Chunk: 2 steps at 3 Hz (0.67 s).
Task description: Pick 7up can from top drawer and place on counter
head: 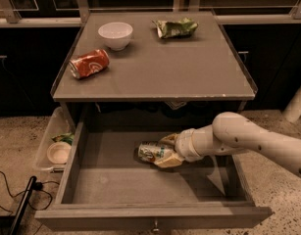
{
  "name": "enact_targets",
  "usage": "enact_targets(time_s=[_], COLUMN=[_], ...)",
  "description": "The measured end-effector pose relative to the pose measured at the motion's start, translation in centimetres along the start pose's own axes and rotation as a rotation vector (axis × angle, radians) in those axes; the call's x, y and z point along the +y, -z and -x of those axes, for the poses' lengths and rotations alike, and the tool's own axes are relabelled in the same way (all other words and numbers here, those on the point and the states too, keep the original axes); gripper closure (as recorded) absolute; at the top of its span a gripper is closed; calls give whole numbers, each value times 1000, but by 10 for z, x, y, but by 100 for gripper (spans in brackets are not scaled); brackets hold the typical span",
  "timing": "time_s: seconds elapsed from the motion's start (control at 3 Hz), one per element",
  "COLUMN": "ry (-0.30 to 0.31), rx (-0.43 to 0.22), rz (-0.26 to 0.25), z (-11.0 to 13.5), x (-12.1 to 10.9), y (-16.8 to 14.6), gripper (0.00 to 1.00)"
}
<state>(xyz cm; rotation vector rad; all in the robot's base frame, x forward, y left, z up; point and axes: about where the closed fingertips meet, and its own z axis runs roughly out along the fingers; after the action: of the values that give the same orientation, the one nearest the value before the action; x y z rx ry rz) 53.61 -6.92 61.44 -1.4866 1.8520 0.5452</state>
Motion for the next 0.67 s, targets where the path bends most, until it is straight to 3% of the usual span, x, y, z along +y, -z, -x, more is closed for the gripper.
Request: enact_targets(time_s=[0.33, 0.67], ry=[0, -21], rx=[0, -21], rz=[0, 9], z=[0, -2], x=[0, 9], y=[0, 8], gripper=[88, 100])
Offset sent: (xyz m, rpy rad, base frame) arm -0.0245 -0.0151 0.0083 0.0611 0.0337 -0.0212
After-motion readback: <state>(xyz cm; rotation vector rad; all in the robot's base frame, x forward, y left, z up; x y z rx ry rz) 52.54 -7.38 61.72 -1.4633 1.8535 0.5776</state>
